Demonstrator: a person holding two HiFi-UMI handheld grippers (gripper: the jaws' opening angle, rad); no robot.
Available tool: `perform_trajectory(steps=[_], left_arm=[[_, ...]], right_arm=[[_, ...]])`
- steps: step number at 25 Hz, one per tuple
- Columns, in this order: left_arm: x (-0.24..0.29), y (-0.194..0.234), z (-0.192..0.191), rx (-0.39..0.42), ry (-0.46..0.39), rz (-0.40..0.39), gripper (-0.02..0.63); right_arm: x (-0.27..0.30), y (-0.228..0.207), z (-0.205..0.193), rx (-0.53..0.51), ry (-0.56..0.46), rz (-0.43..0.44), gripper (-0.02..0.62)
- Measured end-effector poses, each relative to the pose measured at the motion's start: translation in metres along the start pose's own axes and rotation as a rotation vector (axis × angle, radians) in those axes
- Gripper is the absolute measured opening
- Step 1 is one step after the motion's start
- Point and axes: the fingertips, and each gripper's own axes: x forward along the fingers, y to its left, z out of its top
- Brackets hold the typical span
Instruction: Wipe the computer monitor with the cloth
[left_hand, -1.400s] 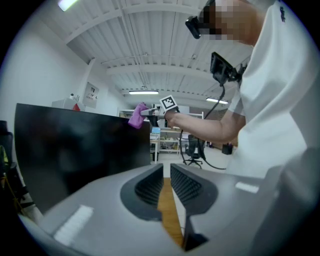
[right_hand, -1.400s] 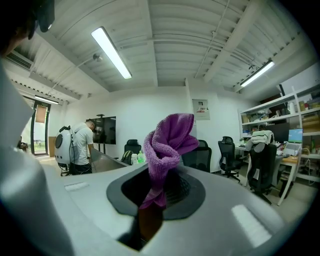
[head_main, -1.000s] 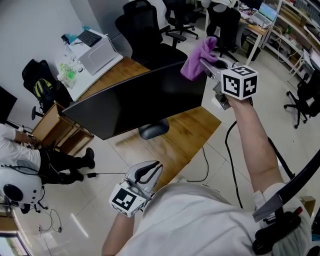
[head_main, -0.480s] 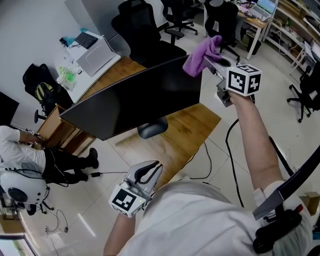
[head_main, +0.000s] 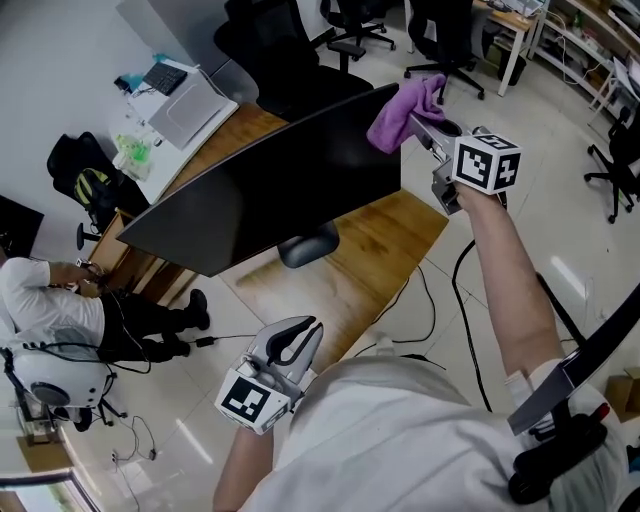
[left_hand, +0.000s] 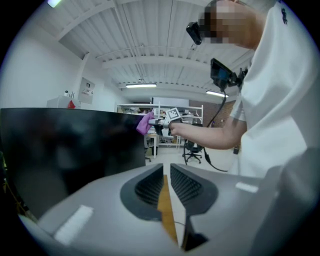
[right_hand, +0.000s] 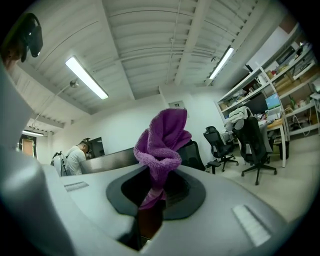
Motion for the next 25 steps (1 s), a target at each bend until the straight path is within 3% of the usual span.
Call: perform_trajectory(steps=[25], left_arm=[[-0.021, 0.013, -0.004, 0.001, 0.057, 0.078, 0.060]], right_arm=[[-0.007, -0.043, -0.140, 0.119, 0.135, -0.080, 0.048]])
